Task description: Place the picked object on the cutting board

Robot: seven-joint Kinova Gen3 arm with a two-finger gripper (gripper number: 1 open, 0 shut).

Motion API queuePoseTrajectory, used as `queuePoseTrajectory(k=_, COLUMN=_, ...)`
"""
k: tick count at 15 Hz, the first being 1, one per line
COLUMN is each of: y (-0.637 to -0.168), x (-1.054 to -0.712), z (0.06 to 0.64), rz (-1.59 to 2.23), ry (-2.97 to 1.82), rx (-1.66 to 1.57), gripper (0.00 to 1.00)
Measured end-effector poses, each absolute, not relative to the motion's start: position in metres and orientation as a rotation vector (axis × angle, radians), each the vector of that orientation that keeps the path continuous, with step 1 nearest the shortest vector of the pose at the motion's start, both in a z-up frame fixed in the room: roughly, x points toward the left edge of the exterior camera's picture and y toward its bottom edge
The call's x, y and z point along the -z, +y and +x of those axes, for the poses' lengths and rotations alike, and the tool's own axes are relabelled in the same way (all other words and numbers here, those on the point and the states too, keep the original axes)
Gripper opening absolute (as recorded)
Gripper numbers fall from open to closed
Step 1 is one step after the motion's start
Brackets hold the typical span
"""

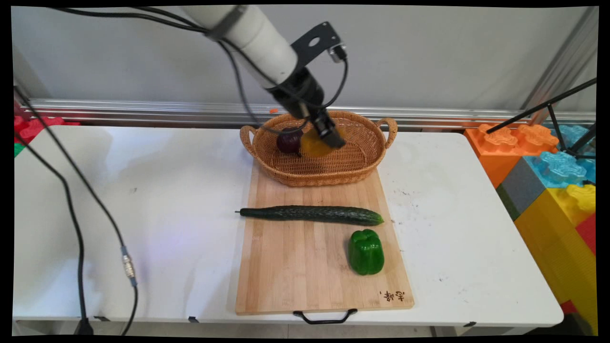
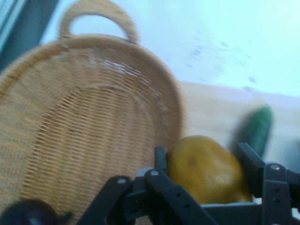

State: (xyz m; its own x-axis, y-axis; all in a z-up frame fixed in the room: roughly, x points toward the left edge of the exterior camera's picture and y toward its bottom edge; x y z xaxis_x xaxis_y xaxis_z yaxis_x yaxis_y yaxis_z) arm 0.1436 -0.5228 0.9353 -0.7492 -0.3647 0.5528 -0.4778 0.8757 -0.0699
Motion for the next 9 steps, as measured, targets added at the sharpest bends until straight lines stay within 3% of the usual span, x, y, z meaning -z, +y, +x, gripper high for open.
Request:
queuePoseTrajectory(k=5, y=-0.455, x=-0.939, z=0.161, rz=0.402, ry=-2.564, rx=-0.161, gripper=0.00)
queuePoseTrajectory(k=9, y=-0.423, x=-0.920, z=0.174, rz=0.210, ry=-2.605, rx=-0.125, gripper=0.00)
